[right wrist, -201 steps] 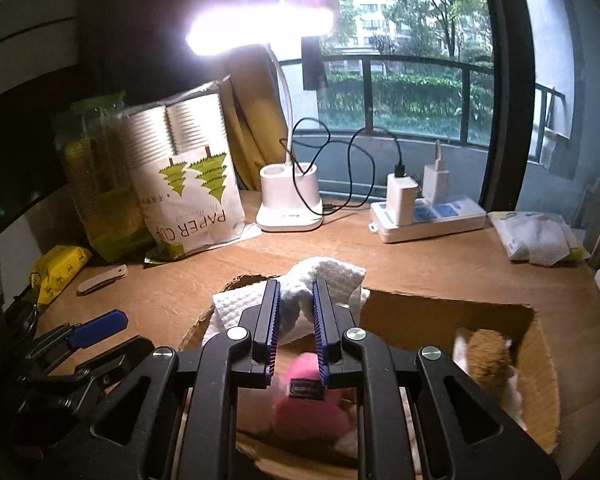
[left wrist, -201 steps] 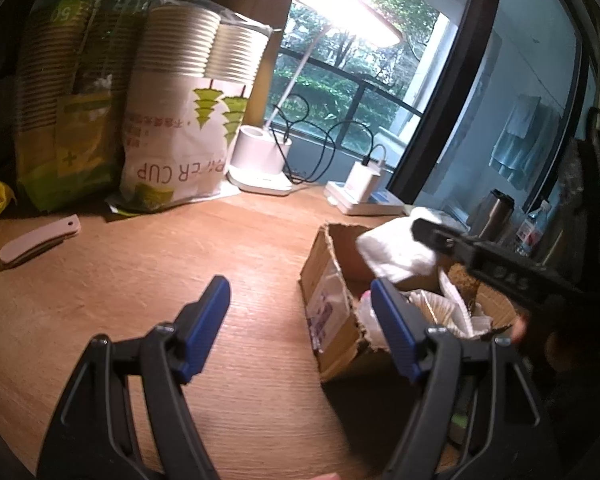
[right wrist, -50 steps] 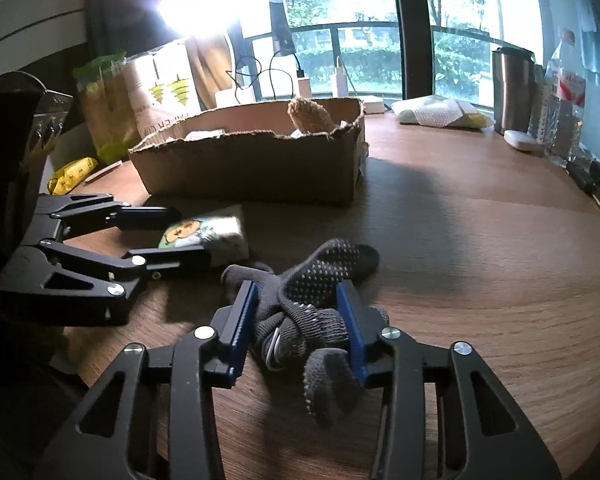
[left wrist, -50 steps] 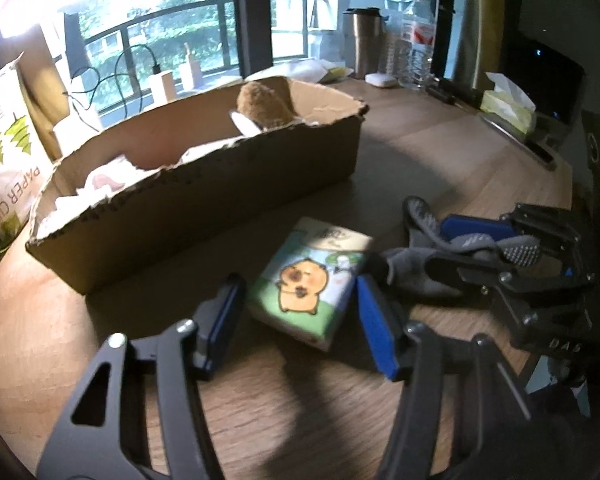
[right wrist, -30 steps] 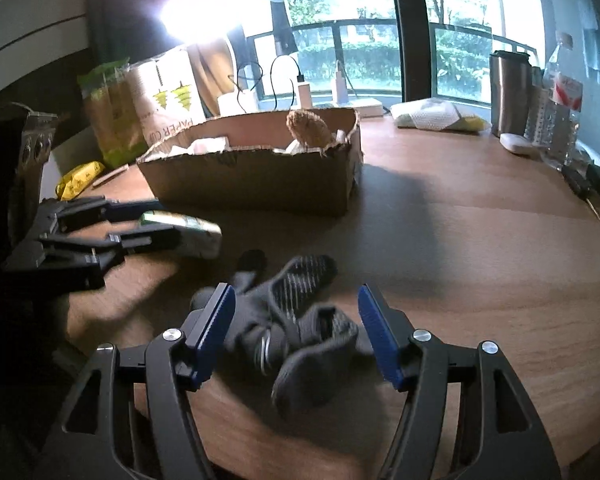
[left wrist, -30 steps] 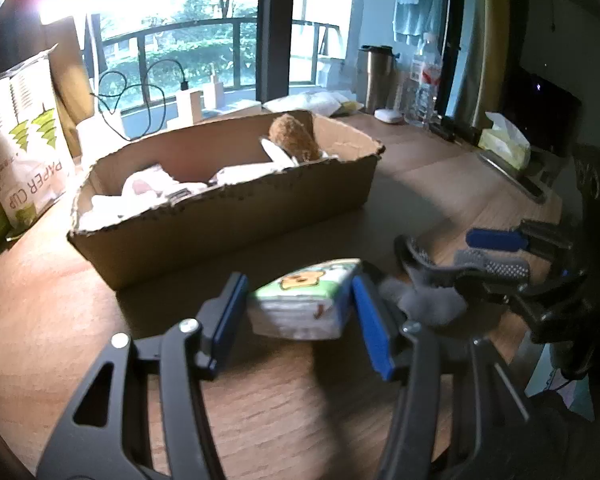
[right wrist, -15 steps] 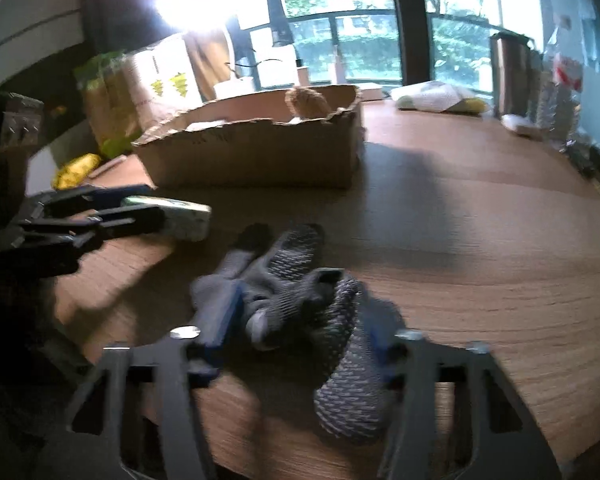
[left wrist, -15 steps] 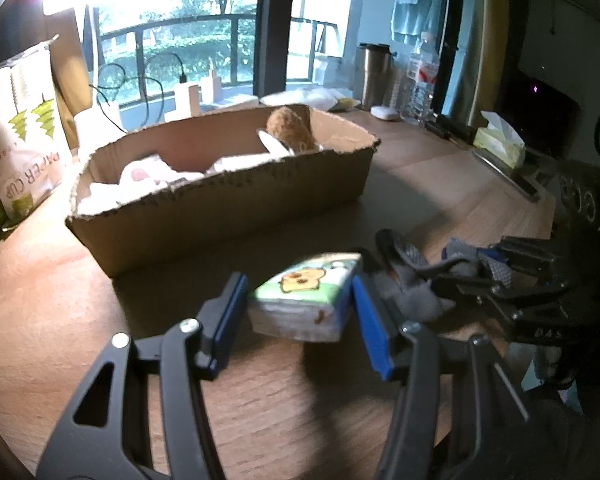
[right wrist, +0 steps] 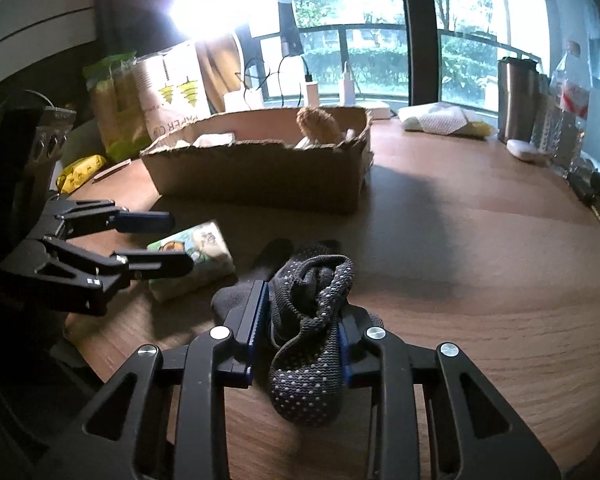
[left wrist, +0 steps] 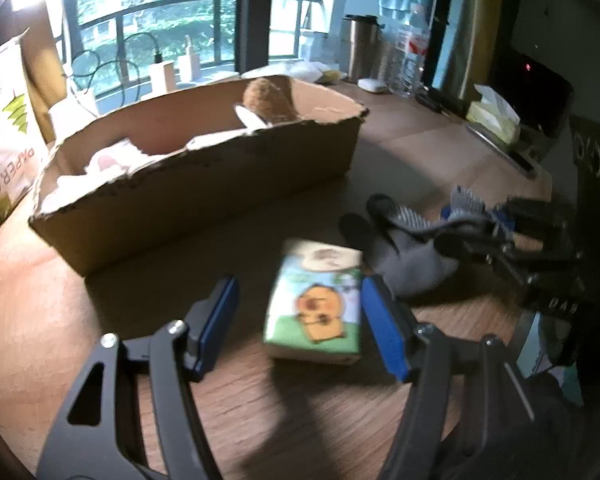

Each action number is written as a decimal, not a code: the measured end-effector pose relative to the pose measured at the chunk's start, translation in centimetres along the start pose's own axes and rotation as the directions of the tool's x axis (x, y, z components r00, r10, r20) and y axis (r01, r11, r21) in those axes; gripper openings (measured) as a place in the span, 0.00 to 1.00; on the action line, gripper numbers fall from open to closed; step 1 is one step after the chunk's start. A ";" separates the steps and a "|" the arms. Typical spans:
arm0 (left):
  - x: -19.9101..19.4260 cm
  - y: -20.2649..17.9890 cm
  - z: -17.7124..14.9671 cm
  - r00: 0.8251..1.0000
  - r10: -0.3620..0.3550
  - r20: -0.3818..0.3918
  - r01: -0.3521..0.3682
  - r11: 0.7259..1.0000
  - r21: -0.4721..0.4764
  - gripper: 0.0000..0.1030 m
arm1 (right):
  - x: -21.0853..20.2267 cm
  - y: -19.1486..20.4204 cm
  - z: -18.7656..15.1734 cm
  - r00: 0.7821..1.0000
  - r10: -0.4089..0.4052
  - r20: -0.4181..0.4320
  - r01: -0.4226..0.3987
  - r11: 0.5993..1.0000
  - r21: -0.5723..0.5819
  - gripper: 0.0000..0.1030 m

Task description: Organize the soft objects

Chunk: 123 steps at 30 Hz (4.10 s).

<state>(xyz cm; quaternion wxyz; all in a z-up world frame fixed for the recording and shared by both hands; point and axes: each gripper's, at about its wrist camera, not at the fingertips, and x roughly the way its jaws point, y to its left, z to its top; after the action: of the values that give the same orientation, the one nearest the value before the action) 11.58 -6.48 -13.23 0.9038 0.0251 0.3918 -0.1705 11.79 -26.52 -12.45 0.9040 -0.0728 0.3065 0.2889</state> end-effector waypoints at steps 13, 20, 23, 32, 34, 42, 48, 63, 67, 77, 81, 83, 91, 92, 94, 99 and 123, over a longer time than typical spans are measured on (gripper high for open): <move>-0.4 -0.9 0.0 1.000 -0.006 0.020 0.005 0.999 0.051 0.46 | -1.9 0.3 2.2 0.996 0.002 0.089 0.003 0.999 -0.051 0.30; -3.5 0.8 0.9 0.990 -0.024 0.136 0.026 1.000 -0.010 0.46 | -2.9 1.0 4.6 0.988 0.014 0.154 0.000 0.996 -0.091 0.30; -4.5 1.7 1.4 0.984 -0.006 0.178 0.013 0.999 -0.041 0.46 | -3.1 1.6 5.6 0.983 0.023 0.184 -0.004 0.994 -0.108 0.30; -6.6 4.3 2.3 0.960 0.056 0.273 -0.034 0.996 -0.084 0.46 | -2.1 3.2 9.0 0.967 0.063 0.246 -0.021 0.985 -0.171 0.30; -6.8 4.6 2.3 0.955 0.068 0.290 -0.043 0.995 -0.092 0.46 | -1.8 3.4 9.7 0.963 0.074 0.258 -0.028 0.984 -0.178 0.30; -7.4 6.2 2.3 0.930 0.118 0.348 -0.079 0.989 -0.124 0.46 | 1.2 4.4 11.8 0.963 0.118 0.244 -0.075 0.981 -0.177 0.30; -7.5 7.3 2.8 0.914 0.150 0.377 -0.099 0.983 -0.152 0.46 | 3.7 5.0 12.8 0.972 0.114 0.205 -0.081 0.983 -0.163 0.30; -6.9 8.7 4.1 0.898 0.174 0.404 -0.107 0.977 -0.183 0.46 | 8.3 4.5 14.2 0.990 0.059 0.127 -0.043 0.991 -0.126 0.30; -6.4 9.1 4.5 0.899 0.188 0.395 -0.117 0.974 -0.196 0.46 | 9.8 4.1 14.5 0.994 0.034 0.106 -0.023 0.994 -0.105 0.31; -4.9 9.4 6.6 0.900 0.223 0.375 -0.143 0.963 -0.229 0.46 | 11.9 3.2 14.5 0.993 -0.063 0.096 0.072 0.994 -0.088 0.38; -3.6 9.5 7.4 0.907 0.232 0.351 -0.152 0.959 -0.241 0.46 | 12.0 2.6 14.4 0.991 -0.081 0.107 0.089 0.994 -0.070 0.58; -3.0 9.7 7.7 0.912 0.230 0.338 -0.144 0.955 -0.261 0.47 | 11.8 2.2 14.4 0.989 -0.087 0.120 0.094 0.994 -0.060 0.62; -0.7 9.5 8.1 0.926 0.235 0.296 -0.152 0.948 -0.279 0.47 | 10.1 1.1 13.8 0.979 -0.107 0.175 0.110 0.994 -0.009 0.68; -0.6 9.4 8.1 0.927 0.235 0.292 -0.152 0.948 -0.280 0.47 | 10.0 1.0 13.7 0.977 -0.112 0.179 0.115 0.993 -0.005 0.68; -0.3 9.2 8.1 0.929 0.236 0.286 -0.155 0.948 -0.279 0.49 | 10.0 0.9 13.5 0.975 -0.129 0.181 0.130 0.991 0.007 0.69; -0.3 9.0 7.6 0.930 0.245 0.274 -0.165 0.944 -0.286 0.51 | 9.2 0.8 13.0 0.970 -0.153 0.189 0.150 0.988 0.031 0.74; -6.4 5.0 3.0 0.930 0.213 0.299 -0.123 0.947 -0.295 0.72 | 1.7 4.3 8.4 0.970 -0.146 0.194 0.146 0.989 0.013 0.77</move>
<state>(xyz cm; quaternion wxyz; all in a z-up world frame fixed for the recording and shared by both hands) 11.24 -0.47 -7.03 0.9623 -0.0939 0.2524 -0.0382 14.76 -19.59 -6.47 0.9484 -0.0670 0.2102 0.2277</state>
